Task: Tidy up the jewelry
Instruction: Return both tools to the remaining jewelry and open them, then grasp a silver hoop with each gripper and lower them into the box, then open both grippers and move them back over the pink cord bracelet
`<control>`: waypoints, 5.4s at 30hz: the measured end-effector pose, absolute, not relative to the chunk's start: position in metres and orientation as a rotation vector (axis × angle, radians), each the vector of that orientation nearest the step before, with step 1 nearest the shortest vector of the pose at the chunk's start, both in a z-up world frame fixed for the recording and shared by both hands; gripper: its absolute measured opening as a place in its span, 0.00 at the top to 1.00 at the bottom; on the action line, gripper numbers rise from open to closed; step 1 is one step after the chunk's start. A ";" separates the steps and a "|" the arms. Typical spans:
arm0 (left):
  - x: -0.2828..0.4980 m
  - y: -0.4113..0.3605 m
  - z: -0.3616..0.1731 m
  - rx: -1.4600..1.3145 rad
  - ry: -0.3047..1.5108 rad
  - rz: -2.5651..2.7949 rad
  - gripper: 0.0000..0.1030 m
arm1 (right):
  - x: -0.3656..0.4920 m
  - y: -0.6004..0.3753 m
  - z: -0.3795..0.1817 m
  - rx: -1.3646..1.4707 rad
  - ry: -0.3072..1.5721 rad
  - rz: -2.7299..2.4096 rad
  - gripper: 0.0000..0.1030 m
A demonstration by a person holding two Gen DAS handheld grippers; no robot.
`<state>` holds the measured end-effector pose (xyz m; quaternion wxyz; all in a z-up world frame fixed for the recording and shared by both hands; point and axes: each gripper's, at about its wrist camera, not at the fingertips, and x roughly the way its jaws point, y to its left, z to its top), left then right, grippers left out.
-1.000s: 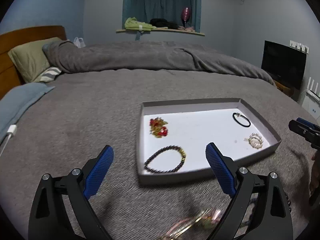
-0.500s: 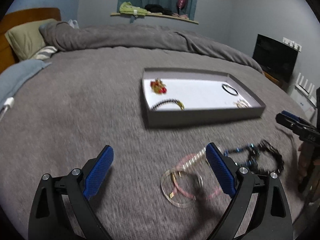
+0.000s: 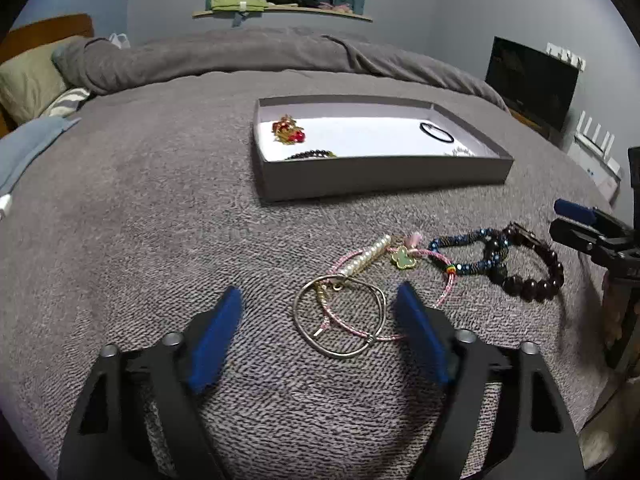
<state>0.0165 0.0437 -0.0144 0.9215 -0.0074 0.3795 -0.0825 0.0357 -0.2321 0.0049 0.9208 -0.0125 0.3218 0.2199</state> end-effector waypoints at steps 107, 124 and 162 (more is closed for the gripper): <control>0.307 0.002 -0.004 0.156 1.026 -0.284 0.53 | 0.266 -0.124 0.007 -0.456 0.913 0.445 0.46; 0.210 0.025 0.065 0.084 0.806 -0.224 0.24 | 0.174 -0.183 0.066 -0.279 0.799 0.471 0.26; 0.020 0.011 -0.001 0.103 0.698 -0.151 0.17 | 0.043 -0.217 0.008 -0.123 0.744 0.509 0.16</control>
